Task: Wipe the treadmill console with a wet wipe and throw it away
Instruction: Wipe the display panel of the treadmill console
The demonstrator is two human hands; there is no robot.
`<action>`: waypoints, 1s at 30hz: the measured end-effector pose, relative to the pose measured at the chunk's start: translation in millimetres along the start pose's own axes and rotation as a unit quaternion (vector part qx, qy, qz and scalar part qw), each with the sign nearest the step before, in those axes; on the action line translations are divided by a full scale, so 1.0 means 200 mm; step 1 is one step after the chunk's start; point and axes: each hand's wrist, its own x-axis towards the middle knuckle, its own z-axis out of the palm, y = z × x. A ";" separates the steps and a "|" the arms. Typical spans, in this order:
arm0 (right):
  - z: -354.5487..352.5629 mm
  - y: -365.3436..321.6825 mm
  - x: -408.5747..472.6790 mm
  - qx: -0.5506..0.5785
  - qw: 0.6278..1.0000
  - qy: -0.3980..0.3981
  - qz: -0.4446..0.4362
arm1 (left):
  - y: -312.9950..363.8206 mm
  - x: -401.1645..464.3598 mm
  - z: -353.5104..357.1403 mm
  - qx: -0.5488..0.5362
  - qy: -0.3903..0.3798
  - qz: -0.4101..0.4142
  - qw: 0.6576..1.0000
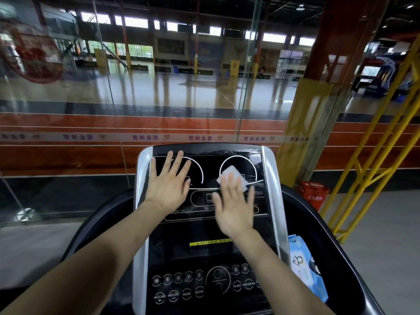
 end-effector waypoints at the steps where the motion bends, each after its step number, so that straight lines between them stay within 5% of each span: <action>1: 0.01 -0.04 -0.01 -0.003 1.000 -0.008 -0.025 | -0.01 0.00 0.00 0.004 0.002 0.002 1.000; 4: -0.01 0.06 0.00 -0.040 0.998 -0.007 -0.054 | -0.01 0.00 0.01 0.007 0.003 0.008 1.000; 10: -0.02 0.28 0.00 0.007 0.996 0.012 0.091 | -0.02 0.00 0.00 0.011 0.004 0.012 1.000; 17: 0.03 -0.14 -0.01 -0.032 0.995 -0.015 -0.098 | -0.04 -0.04 -0.01 0.007 0.012 0.007 1.000; 23: 0.02 0.15 0.00 -0.005 0.999 0.016 0.039 | -0.09 -0.13 -0.03 -0.008 0.022 -0.008 1.000; 30: 0.07 -0.28 -0.07 -0.046 0.986 -0.042 -0.156 | -0.20 -0.26 -0.01 -0.011 0.016 -0.033 0.999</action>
